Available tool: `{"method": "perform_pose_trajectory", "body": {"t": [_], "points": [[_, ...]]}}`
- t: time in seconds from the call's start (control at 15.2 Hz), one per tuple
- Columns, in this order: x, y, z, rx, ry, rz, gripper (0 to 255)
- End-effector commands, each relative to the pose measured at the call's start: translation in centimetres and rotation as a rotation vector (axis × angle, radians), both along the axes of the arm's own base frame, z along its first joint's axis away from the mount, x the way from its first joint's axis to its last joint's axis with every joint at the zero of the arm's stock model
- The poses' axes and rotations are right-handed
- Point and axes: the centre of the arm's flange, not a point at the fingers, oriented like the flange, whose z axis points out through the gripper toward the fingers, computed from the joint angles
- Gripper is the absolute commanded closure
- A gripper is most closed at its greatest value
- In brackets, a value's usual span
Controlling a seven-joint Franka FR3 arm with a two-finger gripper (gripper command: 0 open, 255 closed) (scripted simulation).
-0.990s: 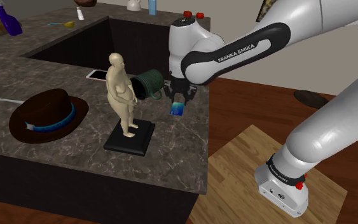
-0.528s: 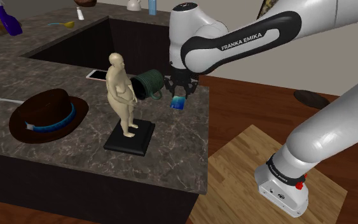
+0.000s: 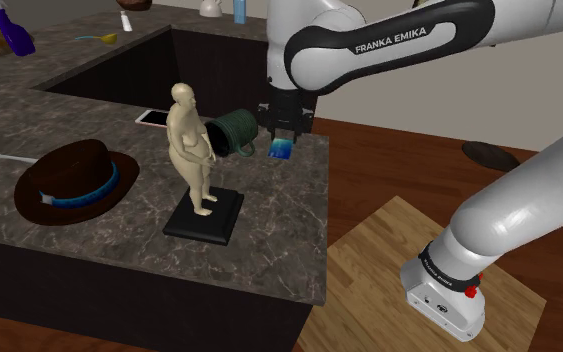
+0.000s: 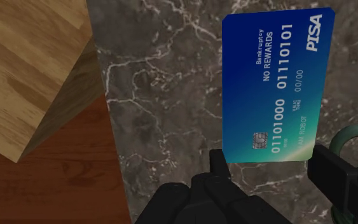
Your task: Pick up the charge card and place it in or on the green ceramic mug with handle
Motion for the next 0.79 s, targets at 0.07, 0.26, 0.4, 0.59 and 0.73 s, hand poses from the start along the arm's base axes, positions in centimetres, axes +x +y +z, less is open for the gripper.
{"method": "perform_pose_trajectory", "body": {"t": [0.07,0.26,0.4,0.59,0.73], "points": [[0.0,-0.1,1.6,0.0,0.0,0.0,255],[0.0,-0.1,3.2,0.0,0.0,0.0,255],[0.0,-0.1,4.2,0.0,0.0,0.0,255],[0.0,-0.1,5.8,0.0,0.0,0.0,255],[1.3,0.0,6.0,0.0,0.0,0.0,255]]}}
